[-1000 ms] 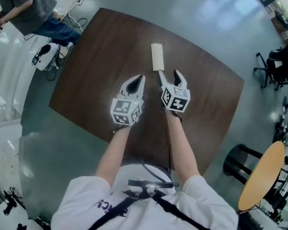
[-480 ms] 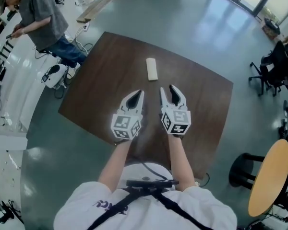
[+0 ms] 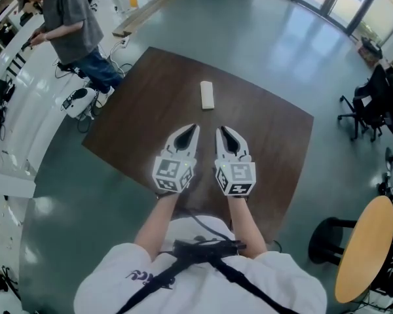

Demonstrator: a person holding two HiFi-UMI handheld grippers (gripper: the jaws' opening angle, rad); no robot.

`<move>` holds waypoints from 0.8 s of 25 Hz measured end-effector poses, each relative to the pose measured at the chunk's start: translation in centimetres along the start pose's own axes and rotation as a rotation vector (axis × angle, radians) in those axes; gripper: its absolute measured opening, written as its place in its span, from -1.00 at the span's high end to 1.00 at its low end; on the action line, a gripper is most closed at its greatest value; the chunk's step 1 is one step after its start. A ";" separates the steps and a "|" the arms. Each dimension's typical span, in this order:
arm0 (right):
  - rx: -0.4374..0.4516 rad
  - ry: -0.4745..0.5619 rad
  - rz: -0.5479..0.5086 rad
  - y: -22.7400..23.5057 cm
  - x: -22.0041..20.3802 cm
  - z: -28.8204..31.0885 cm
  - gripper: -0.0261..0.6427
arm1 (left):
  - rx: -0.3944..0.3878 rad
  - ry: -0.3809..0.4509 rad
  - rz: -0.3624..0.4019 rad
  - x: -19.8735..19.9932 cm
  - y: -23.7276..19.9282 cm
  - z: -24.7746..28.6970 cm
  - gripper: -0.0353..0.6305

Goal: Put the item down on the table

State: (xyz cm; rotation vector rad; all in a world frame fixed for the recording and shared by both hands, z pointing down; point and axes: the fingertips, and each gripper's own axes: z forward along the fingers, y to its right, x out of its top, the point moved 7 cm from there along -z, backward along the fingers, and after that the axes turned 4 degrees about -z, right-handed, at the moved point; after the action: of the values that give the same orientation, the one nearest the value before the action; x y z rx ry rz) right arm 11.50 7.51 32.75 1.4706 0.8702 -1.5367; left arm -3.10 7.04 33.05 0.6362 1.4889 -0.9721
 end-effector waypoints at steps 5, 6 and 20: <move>-0.010 0.002 -0.029 -0.6 0.1 -1.3 0.90 | 0.027 0.016 0.011 -0.2 0.8 -1.1 0.84; -0.008 0.000 -0.038 -0.7 0.2 -1.4 0.90 | 0.035 0.020 0.013 -0.2 1.0 -1.3 0.84; -0.006 0.010 -0.060 -1.5 0.0 -2.5 0.90 | 0.037 0.030 0.062 -0.5 2.9 -1.8 0.84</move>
State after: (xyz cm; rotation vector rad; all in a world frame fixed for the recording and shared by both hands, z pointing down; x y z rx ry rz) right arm 11.17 10.40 32.46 1.4608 0.9318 -1.5710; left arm -1.49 10.09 32.87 0.7221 1.4717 -0.9474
